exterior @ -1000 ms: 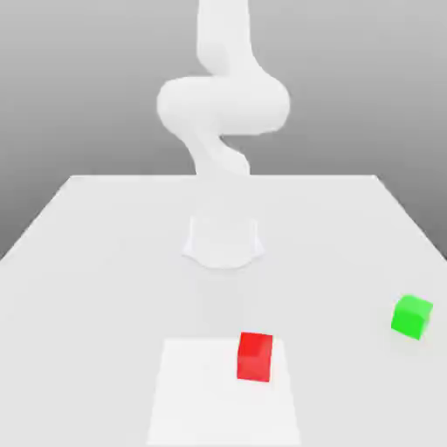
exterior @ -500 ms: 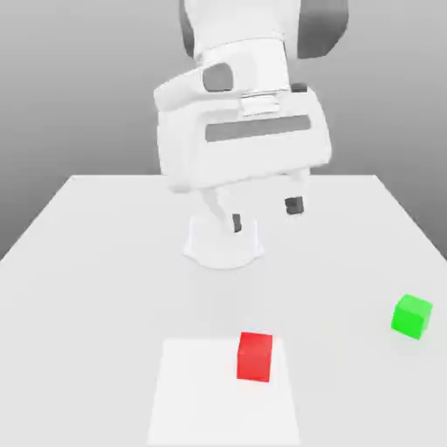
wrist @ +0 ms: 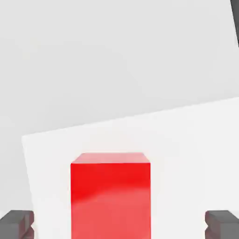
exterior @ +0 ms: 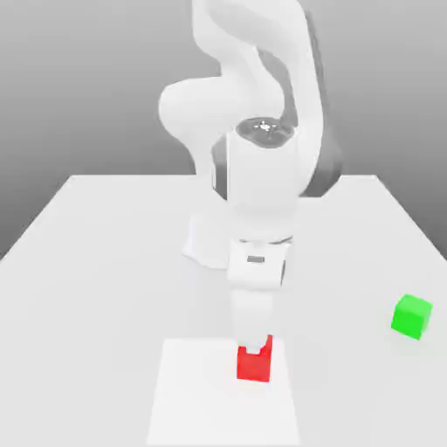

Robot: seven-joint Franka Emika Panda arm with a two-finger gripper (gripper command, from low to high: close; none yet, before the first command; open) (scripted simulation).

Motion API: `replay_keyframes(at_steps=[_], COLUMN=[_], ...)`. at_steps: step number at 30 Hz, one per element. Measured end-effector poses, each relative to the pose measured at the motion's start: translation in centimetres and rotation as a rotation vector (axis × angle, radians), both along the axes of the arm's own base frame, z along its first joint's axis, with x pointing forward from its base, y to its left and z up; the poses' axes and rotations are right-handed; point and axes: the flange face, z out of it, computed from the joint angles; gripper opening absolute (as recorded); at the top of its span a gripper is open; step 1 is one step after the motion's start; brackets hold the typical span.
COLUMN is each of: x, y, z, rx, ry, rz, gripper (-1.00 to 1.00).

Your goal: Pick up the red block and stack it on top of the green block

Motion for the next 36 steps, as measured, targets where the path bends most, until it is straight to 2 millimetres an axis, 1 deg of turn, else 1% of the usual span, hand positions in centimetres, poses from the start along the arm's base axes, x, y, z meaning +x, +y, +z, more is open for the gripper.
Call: replay_keyframes(at_steps=[5, 10, 11, 17, 18, 25, 29, 33, 34, 35, 36], x=[0.1, -0.4, -0.5, -0.6, -0.5, 0.1, 0.0, -0.4, -0.3, -0.5, -1.1], y=[-0.1, -0.1, -0.1, -0.1, -0.1, -0.1, -0.1, -0.1, 0.8, 3.2, 6.6], z=[-2.2, -5.0, -5.4, -5.6, -5.3, -1.8, -0.1, 1.1, 1.4, 1.7, 1.9], rx=[-0.001, -0.001, -0.001, -0.001, -0.001, -0.001, -0.001, -0.001, -0.001, -0.002, -0.003], ry=[-0.002, 0.007, 0.009, 0.012, 0.011, 0.000, 0.002, 0.011, 0.012, 0.012, 0.012], rz=[0.001, -0.002, -0.003, -0.003, -0.003, 0.002, -0.002, 0.000, 0.032, 0.106, 0.209], gripper=[0.00, 0.00, -1.00, -1.00, -1.00, -1.00, -1.00, -1.00, -1.00, -1.00, -1.00])
